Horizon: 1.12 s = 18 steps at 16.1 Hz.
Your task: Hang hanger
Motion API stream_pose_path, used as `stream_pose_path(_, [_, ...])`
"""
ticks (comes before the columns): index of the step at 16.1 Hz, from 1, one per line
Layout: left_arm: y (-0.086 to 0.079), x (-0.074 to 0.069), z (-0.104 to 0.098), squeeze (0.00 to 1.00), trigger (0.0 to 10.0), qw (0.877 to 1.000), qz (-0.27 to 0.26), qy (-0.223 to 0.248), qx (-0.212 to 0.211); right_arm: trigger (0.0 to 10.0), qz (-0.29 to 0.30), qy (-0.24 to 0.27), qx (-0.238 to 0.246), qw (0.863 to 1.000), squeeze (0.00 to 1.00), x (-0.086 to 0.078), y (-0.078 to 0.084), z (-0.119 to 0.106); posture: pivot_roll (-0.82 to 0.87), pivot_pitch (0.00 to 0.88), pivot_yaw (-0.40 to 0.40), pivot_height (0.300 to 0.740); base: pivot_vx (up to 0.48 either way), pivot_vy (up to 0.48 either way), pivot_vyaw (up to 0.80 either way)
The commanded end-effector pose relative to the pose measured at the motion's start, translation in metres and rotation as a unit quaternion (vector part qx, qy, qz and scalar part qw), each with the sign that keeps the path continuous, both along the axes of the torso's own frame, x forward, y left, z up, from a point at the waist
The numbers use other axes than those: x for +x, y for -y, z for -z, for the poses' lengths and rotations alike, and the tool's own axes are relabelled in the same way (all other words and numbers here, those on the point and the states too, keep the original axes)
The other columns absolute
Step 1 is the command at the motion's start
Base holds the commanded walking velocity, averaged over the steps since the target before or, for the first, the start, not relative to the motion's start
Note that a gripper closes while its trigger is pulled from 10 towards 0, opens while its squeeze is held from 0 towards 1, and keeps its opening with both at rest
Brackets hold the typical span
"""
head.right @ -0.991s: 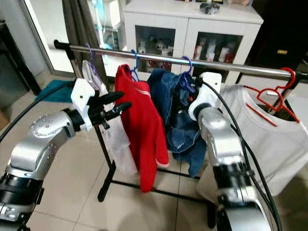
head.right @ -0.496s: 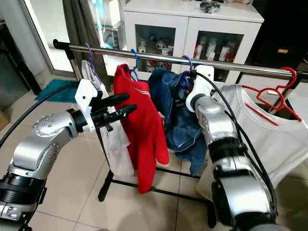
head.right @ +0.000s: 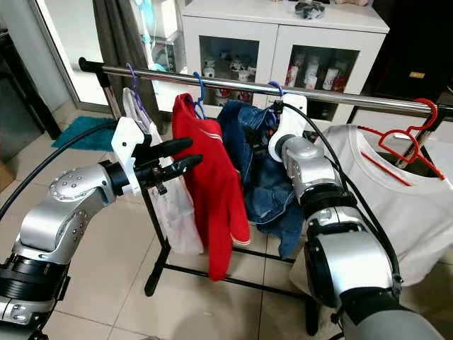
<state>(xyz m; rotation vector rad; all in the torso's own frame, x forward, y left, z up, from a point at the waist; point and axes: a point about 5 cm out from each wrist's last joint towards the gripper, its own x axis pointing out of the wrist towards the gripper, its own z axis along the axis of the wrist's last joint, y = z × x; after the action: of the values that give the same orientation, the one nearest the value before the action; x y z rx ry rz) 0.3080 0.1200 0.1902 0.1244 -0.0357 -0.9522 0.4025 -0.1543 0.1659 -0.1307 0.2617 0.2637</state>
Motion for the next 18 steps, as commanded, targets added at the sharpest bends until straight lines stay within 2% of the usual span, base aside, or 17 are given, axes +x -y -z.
stream_pose_path(1, [0.001, 0.0001, -0.0018, 0.0, 10.0, 1.0, 0.004, 0.004, -0.001, 8.5, -0.004, 0.008, 0.002, 1.0, 0.0, 0.0026, -0.0026, -0.005, -0.04, 0.0, 0.026, 0.74, 0.0, 0.0, 0.0])
stream_pose_path(2, [0.0009, 0.0001, -0.0021, 0.0, 10.0, 1.0, 0.003, 0.005, -0.003, 4.1, 0.0, 0.009, 0.008, 1.0, 0.0, 0.0034, -0.0018, -0.0046, -0.04, 0.0, 0.025, 0.74, 0.0, 0.0, 0.0])
stream_pose_path(3, [0.0012, 0.0001, -0.0016, 0.0, 10.0, 1.0, 0.003, 0.005, -0.003, 3.9, 0.006, 0.01, 0.009, 1.0, 0.0, 0.0037, 0.0004, -0.004, -0.04, 0.0, 0.024, 0.74, 0.0, 0.0, 0.0])
stream_pose_path(4, [0.0018, 0.0001, -0.001, 0.0, 10.0, 1.0, 0.003, 0.004, -0.003, 2.5, 0.013, 0.01, 0.012, 1.0, 0.0, 0.004, 0.0027, -0.0036, -0.04, 0.0, 0.023, 0.74, 0.0, 0.0, 0.0])
stream_pose_path(7, [0.0044, -0.0003, -0.001, 0.0, 10.0, 1.0, 0.007, 0.004, -0.003, 0.0, 0.025, 0.012, 0.011, 1.0, 0.0, 0.0044, 0.0069, -0.0029, -0.04, 0.0, 0.021, 0.74, 0.0, 0.0, 0.0])
stream_pose_path(18, [0.0077, -0.0006, -0.0014, 0.0, 10.0, 1.0, 0.008, 0.007, -0.002, 0.0, 0.049, 0.012, -0.004, 0.999, 0.0, 0.0053, 0.0044, 0.0004, -0.01, 0.0, 0.009, 0.74, 0.0, 0.0, 0.0])
